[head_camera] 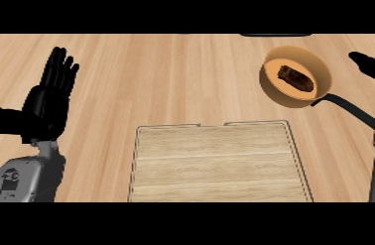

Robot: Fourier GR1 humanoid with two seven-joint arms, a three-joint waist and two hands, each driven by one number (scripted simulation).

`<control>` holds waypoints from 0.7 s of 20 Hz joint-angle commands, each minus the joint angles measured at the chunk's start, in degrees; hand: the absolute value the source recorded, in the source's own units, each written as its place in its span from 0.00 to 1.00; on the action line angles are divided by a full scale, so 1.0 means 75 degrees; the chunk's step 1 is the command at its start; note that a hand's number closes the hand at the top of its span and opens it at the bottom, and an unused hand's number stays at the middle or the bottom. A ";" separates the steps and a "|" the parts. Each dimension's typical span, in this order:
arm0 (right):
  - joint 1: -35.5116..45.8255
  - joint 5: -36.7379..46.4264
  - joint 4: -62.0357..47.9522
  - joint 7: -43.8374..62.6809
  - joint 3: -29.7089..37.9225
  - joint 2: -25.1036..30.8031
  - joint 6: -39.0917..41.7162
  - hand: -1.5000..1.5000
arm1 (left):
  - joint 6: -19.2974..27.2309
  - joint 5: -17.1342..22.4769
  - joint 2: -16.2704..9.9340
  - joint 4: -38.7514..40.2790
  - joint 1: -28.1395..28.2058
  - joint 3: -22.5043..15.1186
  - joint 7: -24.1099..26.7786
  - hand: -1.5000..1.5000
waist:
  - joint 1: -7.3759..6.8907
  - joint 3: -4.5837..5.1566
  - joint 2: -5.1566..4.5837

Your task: Pick the sweet potato from the tray and place it in the pot

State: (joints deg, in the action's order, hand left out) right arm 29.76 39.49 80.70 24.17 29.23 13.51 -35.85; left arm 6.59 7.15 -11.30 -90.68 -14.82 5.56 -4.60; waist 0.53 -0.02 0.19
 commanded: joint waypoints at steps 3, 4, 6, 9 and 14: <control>-0.1747 -0.0667 0.2345 0.0228 -0.0009 -0.0119 0.0478 0.00 | -0.0182 0.0045 -0.0017 0.0013 0.0081 0.0088 0.0132 0.50 | 0.0000 0.0004 -0.0003; -0.1599 -0.0556 0.2397 0.0457 0.0104 0.0141 0.0479 0.00 | -0.0203 0.0106 -0.0080 0.0509 -0.0236 0.0303 0.0313 0.50 | 0.0002 0.0005 -0.0012; -0.2174 -0.1098 0.2233 -0.0157 0.0331 -0.0016 0.0225 0.00 | -0.0157 -0.0022 0.0032 0.0011 0.0001 0.0017 -0.0079 0.50 | -0.0036 0.0001 -0.0015; -0.3093 -0.2096 0.3058 -0.0647 0.0846 0.0129 0.0712 0.00 | -0.0360 0.0138 -0.0154 0.0627 -0.0142 0.0397 0.0382 0.50 | 0.0022 0.0001 -0.0016; -0.3766 -0.3016 0.2914 -0.1206 0.1451 0.0352 0.1079 0.00 | -0.0324 0.0152 -0.0090 0.0244 -0.0136 0.0354 0.0088 0.50 | -0.0020 -0.0001 -0.0016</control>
State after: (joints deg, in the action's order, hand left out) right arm 5.93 23.03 102.48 19.29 36.33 14.75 -29.68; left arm 4.91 7.46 -11.37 -88.44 -15.52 7.24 -3.13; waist 0.47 0.00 0.09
